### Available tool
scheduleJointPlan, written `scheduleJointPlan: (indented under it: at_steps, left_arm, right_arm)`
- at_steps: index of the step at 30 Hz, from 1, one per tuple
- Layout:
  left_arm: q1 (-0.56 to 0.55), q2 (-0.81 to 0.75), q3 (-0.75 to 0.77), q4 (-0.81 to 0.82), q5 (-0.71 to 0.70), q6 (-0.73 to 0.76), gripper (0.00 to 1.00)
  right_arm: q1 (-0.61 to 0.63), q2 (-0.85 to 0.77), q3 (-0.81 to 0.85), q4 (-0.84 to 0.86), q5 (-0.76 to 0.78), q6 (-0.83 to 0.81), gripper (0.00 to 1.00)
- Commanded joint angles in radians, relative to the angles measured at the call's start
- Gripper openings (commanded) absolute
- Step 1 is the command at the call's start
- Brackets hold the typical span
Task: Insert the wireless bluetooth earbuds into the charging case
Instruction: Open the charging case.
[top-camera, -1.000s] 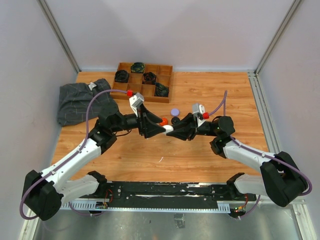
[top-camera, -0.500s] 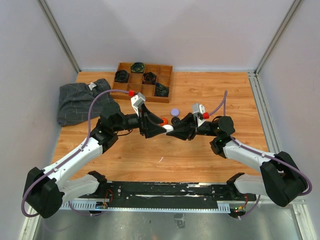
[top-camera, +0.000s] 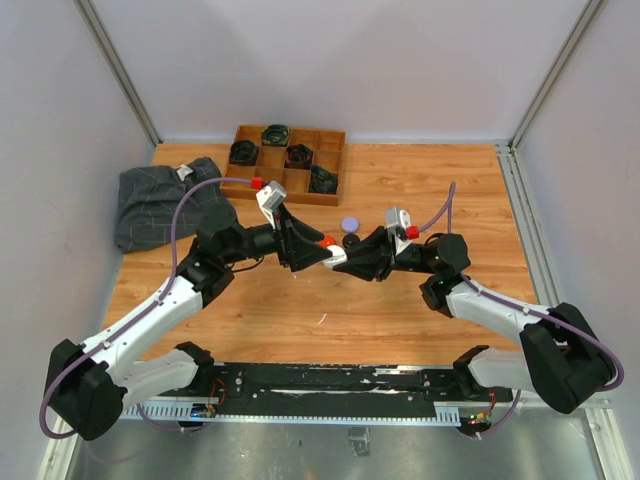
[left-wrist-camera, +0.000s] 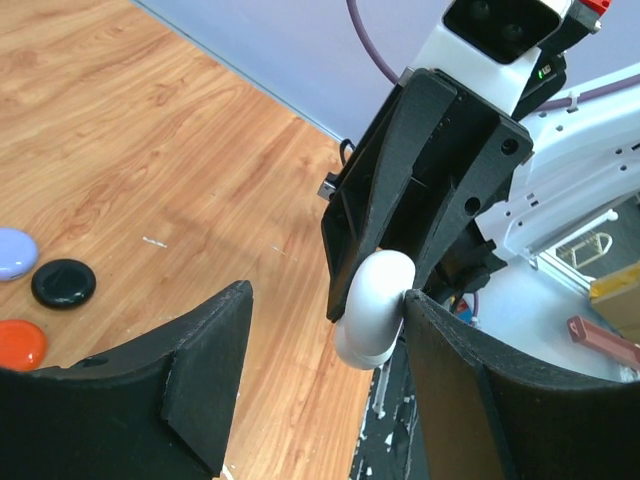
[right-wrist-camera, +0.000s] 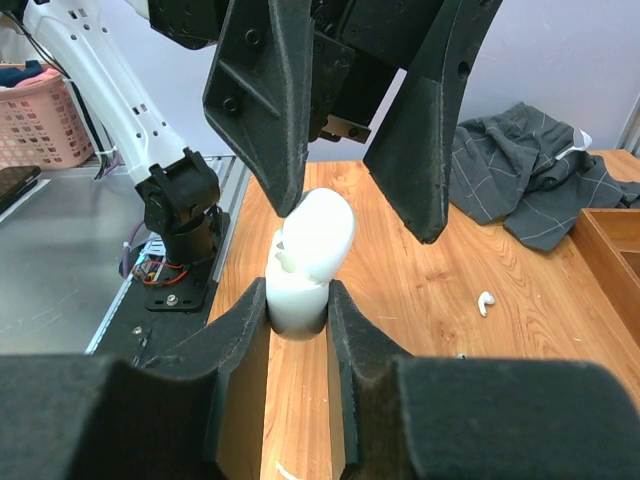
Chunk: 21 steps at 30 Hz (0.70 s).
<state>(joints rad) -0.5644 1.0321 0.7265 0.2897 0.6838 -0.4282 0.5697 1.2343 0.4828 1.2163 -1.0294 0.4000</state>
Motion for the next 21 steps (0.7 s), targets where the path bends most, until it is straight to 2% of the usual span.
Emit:
scheduleJointPlan:
  at_steps: [1,16,21]
  left_arm:
    - [0.010,-0.019,0.035,-0.017,-0.061,0.008,0.66]
    - [0.017,-0.020,0.044,-0.076,-0.138,0.010,0.70]
    - [0.017,-0.035,0.044,-0.109,-0.180,0.014,0.72]
  right_arm:
    - [0.026,-0.026,-0.007,0.082,-0.045,0.009,0.01]
    - [0.031,-0.010,-0.004,0.100,-0.059,0.023,0.01]
    - [0.031,-0.011,-0.013,0.067,-0.035,-0.022,0.01]
